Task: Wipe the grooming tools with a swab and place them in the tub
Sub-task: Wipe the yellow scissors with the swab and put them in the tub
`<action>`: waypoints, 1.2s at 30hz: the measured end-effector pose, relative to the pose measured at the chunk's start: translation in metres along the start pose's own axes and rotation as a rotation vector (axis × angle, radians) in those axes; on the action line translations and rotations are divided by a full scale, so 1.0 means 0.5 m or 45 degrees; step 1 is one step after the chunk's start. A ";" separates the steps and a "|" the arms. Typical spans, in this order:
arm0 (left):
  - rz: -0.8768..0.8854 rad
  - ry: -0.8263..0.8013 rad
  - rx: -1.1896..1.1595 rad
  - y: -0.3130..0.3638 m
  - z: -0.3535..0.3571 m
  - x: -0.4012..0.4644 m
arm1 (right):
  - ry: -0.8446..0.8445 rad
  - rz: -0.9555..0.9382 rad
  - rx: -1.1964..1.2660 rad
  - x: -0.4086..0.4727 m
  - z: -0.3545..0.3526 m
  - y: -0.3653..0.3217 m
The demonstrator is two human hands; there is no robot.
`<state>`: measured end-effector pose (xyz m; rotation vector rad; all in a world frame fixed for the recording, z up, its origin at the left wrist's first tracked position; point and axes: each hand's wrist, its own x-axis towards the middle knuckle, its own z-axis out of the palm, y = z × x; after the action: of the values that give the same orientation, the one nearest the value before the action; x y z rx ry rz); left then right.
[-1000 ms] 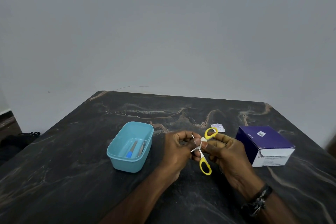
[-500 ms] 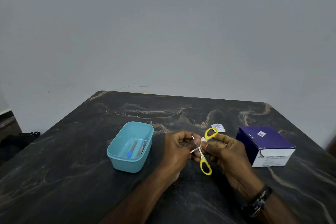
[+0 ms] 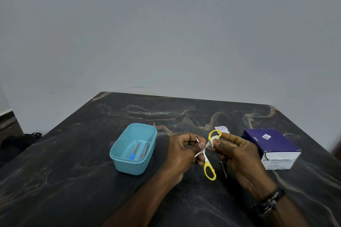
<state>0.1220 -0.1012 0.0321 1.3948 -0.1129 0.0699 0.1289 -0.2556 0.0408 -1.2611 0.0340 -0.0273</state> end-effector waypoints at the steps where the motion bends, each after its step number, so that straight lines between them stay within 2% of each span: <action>1: -0.003 -0.004 0.004 0.000 0.000 0.000 | -0.016 0.007 -0.004 0.000 0.001 0.001; 11: -0.032 -0.050 0.076 0.002 0.000 -0.003 | 0.128 -0.090 0.025 0.002 -0.006 -0.010; 19: -0.044 -0.036 0.129 0.007 -0.004 -0.002 | 0.060 -0.031 -0.021 -0.002 0.002 -0.008; 27: -0.084 -0.088 0.122 0.011 -0.004 -0.006 | 0.102 -0.077 -0.017 -0.007 0.001 -0.021; 36: -0.221 0.089 -0.108 0.019 -0.010 0.004 | 0.139 -0.077 -0.015 -0.003 0.002 -0.017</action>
<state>0.1233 -0.0949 0.0407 1.3107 0.0633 -0.0302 0.1274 -0.2572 0.0494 -1.2715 0.0905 -0.1487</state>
